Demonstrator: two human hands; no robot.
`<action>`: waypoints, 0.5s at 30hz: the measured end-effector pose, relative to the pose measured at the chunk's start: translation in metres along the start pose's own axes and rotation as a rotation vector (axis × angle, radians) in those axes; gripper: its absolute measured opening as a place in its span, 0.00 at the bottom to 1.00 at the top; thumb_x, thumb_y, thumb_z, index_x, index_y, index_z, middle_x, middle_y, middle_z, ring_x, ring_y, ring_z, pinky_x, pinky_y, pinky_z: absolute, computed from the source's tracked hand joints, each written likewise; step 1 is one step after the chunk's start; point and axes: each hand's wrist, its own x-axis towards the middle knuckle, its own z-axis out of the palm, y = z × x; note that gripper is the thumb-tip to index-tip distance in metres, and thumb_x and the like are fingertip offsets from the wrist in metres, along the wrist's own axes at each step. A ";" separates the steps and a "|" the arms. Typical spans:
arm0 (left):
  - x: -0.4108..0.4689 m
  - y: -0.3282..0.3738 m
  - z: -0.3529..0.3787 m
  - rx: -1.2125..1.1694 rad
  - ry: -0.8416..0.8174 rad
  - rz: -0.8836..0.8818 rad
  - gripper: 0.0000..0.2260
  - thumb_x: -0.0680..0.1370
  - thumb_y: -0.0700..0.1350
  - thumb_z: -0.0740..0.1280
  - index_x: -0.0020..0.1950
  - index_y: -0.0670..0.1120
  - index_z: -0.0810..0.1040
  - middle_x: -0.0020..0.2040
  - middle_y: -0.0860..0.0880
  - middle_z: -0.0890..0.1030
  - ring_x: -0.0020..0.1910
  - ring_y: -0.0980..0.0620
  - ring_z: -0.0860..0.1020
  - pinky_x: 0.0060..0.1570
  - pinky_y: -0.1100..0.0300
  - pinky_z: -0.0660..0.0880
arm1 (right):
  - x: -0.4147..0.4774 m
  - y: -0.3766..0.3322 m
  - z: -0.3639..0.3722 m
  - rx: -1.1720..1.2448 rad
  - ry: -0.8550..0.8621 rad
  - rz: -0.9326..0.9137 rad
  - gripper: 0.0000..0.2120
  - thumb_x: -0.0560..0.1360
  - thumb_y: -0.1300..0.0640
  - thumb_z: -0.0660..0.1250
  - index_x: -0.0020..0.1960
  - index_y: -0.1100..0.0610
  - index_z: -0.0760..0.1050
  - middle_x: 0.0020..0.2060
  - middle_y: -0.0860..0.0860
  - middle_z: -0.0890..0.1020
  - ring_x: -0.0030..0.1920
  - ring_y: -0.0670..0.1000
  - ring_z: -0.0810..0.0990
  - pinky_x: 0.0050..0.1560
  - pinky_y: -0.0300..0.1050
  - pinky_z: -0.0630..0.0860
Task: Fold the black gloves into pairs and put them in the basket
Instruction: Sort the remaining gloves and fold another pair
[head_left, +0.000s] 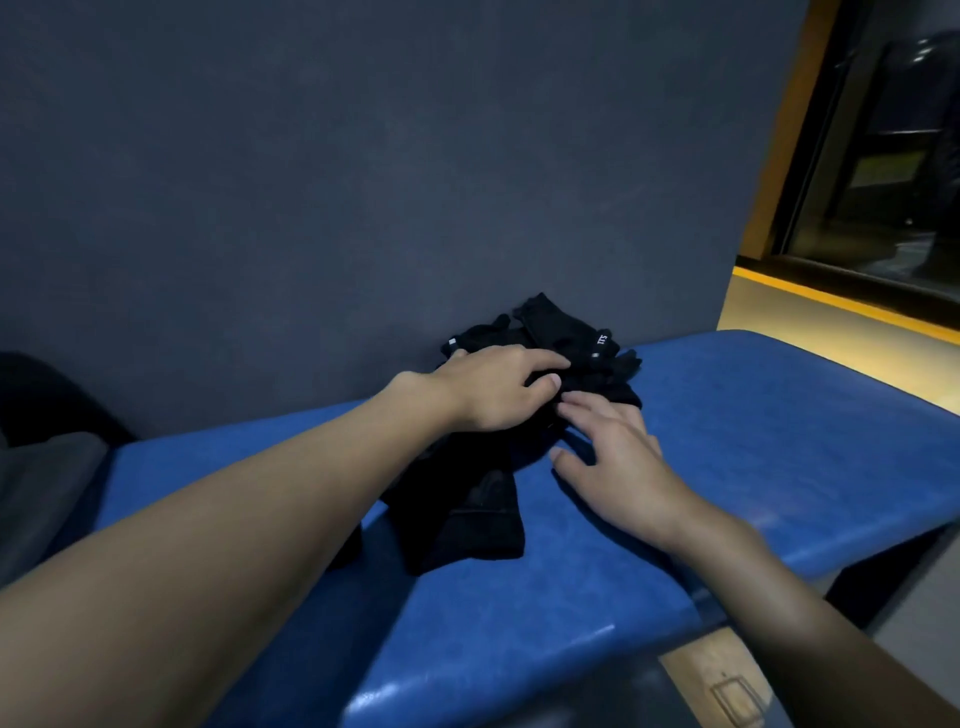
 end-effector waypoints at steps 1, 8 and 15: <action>0.002 -0.001 0.001 -0.013 0.004 -0.001 0.20 0.83 0.57 0.54 0.74 0.59 0.68 0.74 0.54 0.71 0.74 0.50 0.66 0.72 0.40 0.61 | 0.000 0.000 0.000 -0.006 -0.008 -0.001 0.26 0.80 0.50 0.62 0.76 0.52 0.63 0.76 0.41 0.60 0.74 0.47 0.54 0.72 0.51 0.55; -0.003 -0.006 0.001 -0.131 0.111 0.036 0.21 0.83 0.52 0.58 0.76 0.50 0.68 0.75 0.52 0.69 0.74 0.52 0.66 0.74 0.51 0.62 | 0.000 0.000 -0.001 0.035 0.014 -0.010 0.27 0.79 0.50 0.63 0.76 0.50 0.62 0.75 0.40 0.60 0.74 0.45 0.53 0.71 0.51 0.55; -0.030 -0.004 -0.026 -0.271 0.412 0.206 0.16 0.82 0.44 0.63 0.69 0.46 0.77 0.67 0.55 0.77 0.64 0.60 0.74 0.62 0.70 0.66 | 0.004 0.000 -0.004 0.204 0.166 0.010 0.23 0.78 0.53 0.66 0.71 0.50 0.67 0.69 0.48 0.69 0.70 0.50 0.64 0.71 0.54 0.63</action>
